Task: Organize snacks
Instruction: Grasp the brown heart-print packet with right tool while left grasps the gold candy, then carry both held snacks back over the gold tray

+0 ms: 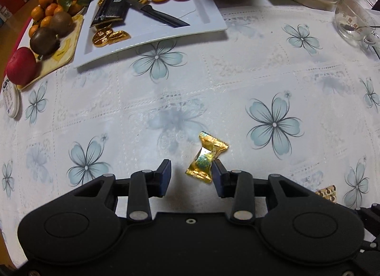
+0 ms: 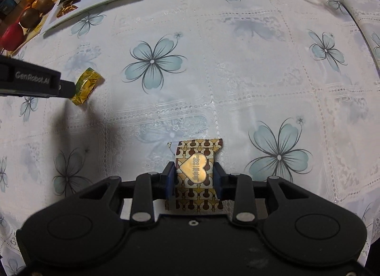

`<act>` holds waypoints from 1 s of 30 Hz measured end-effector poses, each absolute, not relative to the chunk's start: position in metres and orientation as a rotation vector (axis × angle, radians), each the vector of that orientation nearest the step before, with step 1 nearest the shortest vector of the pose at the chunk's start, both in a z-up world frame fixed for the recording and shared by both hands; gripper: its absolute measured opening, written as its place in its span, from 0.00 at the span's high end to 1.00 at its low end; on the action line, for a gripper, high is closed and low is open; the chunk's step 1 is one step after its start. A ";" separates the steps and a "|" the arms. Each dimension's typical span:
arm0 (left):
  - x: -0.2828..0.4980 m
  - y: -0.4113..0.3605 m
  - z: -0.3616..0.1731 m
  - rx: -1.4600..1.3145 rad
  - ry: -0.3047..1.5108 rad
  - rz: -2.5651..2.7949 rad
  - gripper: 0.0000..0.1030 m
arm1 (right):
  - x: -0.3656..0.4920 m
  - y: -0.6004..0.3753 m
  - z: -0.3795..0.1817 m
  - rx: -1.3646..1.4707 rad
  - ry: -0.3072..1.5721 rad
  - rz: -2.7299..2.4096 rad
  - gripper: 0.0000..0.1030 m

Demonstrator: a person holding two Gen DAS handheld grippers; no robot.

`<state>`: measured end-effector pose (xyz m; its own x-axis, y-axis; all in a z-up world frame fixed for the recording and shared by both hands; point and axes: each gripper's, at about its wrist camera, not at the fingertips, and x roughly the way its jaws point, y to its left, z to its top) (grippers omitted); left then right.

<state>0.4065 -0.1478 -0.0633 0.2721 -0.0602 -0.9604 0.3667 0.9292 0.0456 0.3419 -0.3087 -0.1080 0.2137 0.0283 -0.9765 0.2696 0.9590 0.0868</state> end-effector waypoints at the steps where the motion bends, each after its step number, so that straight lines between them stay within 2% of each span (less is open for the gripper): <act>1: 0.408 -0.151 -0.065 0.289 1.265 -0.299 0.54 | 0.340 -0.309 -0.108 0.263 1.345 -0.168 0.65; 10: 0.417 -0.163 -0.085 0.299 1.292 -0.279 0.54 | 0.344 -0.317 -0.107 0.318 1.350 -0.165 0.64; 11: 0.417 -0.163 -0.084 0.292 1.287 -0.286 0.56 | 0.344 -0.317 -0.108 0.320 1.351 -0.165 0.64; 12: 0.418 -0.164 -0.084 0.284 1.291 -0.292 0.72 | 0.345 -0.318 -0.108 0.323 1.354 -0.167 0.64; 13: 0.418 -0.163 -0.084 0.271 1.302 -0.291 0.78 | 0.345 -0.318 -0.108 0.327 1.356 -0.169 0.64; 18: 0.412 -0.152 -0.072 0.176 1.350 -0.255 0.78 | 0.349 -0.319 -0.109 0.330 1.374 -0.183 0.67; 23: 0.383 -0.135 -0.035 0.169 1.362 -0.213 0.78 | 0.340 -0.321 -0.105 0.381 1.403 -0.207 0.67; 30: 0.309 -0.107 0.013 0.204 1.341 -0.180 0.78 | 0.284 -0.309 -0.053 0.425 1.342 -0.169 0.67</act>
